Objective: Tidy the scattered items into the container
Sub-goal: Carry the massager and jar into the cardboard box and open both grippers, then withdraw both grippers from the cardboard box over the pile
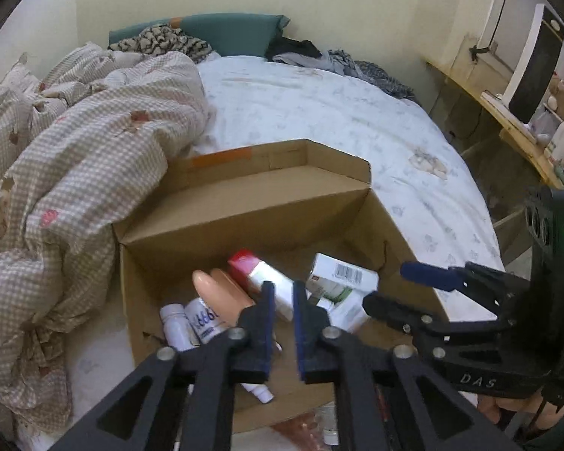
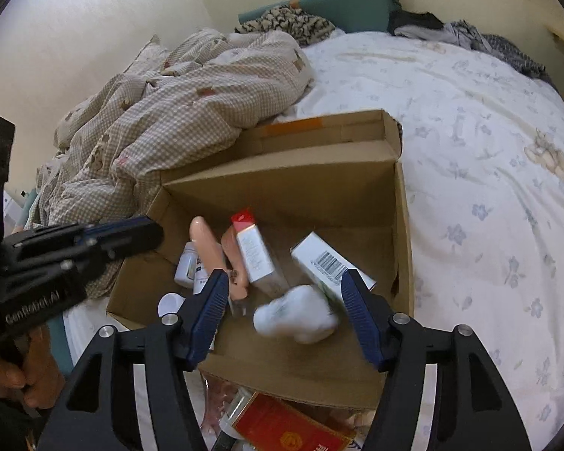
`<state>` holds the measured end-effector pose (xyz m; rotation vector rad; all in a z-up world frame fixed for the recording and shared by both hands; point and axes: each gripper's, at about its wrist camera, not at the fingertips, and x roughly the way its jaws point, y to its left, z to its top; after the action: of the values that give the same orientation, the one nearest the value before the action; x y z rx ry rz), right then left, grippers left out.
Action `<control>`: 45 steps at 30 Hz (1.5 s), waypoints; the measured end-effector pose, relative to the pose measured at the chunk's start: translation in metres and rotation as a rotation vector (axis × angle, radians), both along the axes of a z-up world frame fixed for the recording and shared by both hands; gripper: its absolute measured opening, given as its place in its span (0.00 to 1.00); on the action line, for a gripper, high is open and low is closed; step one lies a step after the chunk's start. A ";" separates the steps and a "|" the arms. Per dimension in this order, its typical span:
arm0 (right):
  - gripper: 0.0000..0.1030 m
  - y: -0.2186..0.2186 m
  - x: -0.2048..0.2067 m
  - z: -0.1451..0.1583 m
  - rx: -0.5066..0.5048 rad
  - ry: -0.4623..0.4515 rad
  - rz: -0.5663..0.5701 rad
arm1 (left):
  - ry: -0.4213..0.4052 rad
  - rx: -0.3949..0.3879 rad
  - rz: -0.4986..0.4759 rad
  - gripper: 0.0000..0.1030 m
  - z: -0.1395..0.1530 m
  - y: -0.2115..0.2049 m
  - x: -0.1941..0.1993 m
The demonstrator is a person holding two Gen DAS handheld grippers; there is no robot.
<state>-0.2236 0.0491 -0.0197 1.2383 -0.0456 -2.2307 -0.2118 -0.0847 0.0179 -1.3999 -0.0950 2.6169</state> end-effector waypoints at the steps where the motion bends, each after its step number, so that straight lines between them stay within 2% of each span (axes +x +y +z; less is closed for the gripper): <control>1: 0.65 0.001 0.001 0.001 -0.005 0.006 0.006 | 0.000 0.000 -0.001 0.34 0.000 0.000 0.001; 3: 0.65 0.004 0.004 0.005 -0.008 0.021 0.017 | 0.008 -0.001 0.002 0.51 0.001 0.000 0.007; 8: 0.65 0.017 0.026 0.027 -0.026 0.059 0.044 | 0.014 0.009 -0.003 0.52 0.007 0.002 0.024; 12: 0.65 0.041 0.063 0.041 -0.048 0.060 0.067 | 0.003 0.001 -0.005 0.63 0.010 0.010 0.054; 15: 0.65 0.059 0.091 0.039 -0.050 0.029 0.061 | 0.011 0.008 -0.002 0.70 0.010 0.014 0.080; 20: 0.65 0.089 0.138 0.041 -0.045 0.083 0.017 | -0.027 -0.069 -0.022 0.70 -0.003 0.025 0.117; 22: 0.65 0.102 0.150 0.039 -0.064 0.076 -0.008 | -0.036 -0.081 -0.023 0.70 -0.004 0.026 0.127; 27: 0.65 0.124 0.151 0.030 -0.122 0.012 -0.071 | -0.030 -0.085 -0.021 0.70 0.002 0.027 0.150; 30: 0.65 0.125 0.149 0.029 -0.132 0.011 -0.084 | -0.032 -0.095 -0.022 0.70 0.006 0.031 0.159; 32: 0.65 0.126 0.149 0.027 -0.132 0.010 -0.089 | -0.046 -0.066 -0.010 0.70 0.012 0.033 0.159; 34: 0.65 0.126 0.149 0.025 -0.128 0.009 -0.088 | -0.027 0.001 -0.014 0.70 0.025 0.036 0.160; 37: 0.65 0.126 0.149 0.025 -0.124 0.014 -0.087 | 0.038 0.029 -0.004 0.75 0.039 0.042 0.160; 40: 0.65 0.129 0.148 0.027 -0.126 0.026 -0.097 | 0.076 0.059 0.004 0.75 0.033 0.047 0.157; 43: 0.65 0.131 0.146 0.027 -0.124 0.029 -0.106 | 0.101 0.015 0.006 0.75 0.016 0.051 0.154; 45: 0.65 0.132 0.145 0.027 -0.123 0.031 -0.111 | 0.097 0.024 0.017 0.75 0.012 0.047 0.149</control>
<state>-0.0789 0.1810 0.0068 1.1597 -0.2417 -2.3042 -0.0625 -0.0379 0.0301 -1.2676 -0.1260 2.6825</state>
